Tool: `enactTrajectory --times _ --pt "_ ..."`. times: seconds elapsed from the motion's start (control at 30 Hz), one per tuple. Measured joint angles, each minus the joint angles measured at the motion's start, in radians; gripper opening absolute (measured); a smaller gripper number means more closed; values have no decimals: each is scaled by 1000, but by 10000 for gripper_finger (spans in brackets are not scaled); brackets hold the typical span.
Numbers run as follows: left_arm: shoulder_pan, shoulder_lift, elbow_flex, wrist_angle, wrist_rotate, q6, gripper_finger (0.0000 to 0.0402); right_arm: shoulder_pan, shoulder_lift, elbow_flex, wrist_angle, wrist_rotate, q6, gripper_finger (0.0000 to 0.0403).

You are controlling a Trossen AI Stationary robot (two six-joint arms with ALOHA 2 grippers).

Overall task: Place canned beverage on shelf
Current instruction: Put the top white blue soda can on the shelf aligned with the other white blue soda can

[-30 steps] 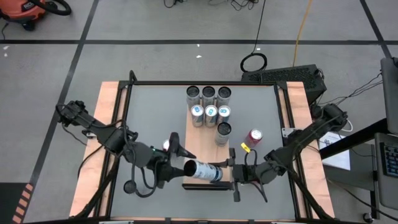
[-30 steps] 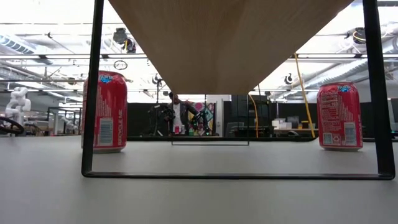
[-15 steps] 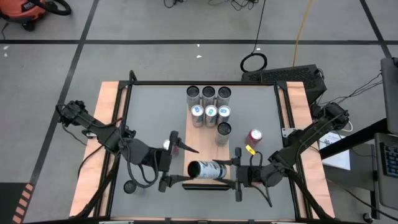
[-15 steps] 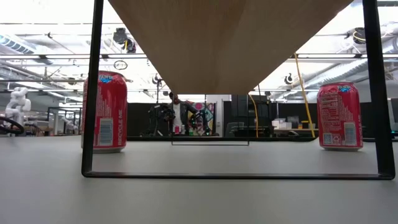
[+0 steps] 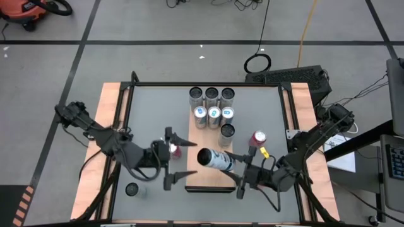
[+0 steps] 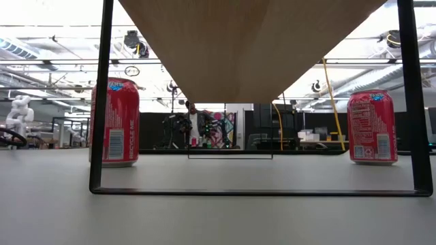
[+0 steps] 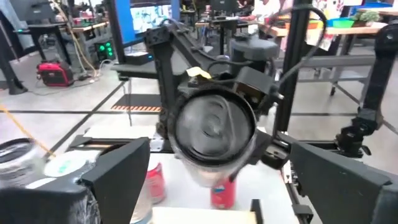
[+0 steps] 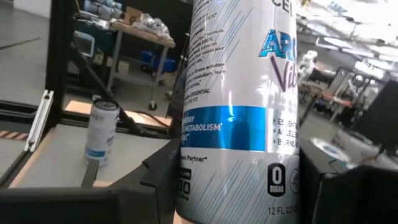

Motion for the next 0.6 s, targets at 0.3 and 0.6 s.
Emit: enactTrajectory --times 0.3,0.6 --pt "-96 176 0 316 -323 148 387 17 15 0 71 41 -146 174" --pt "-51 280 0 567 -360 195 387 11 15 0 89 9 -171 180"
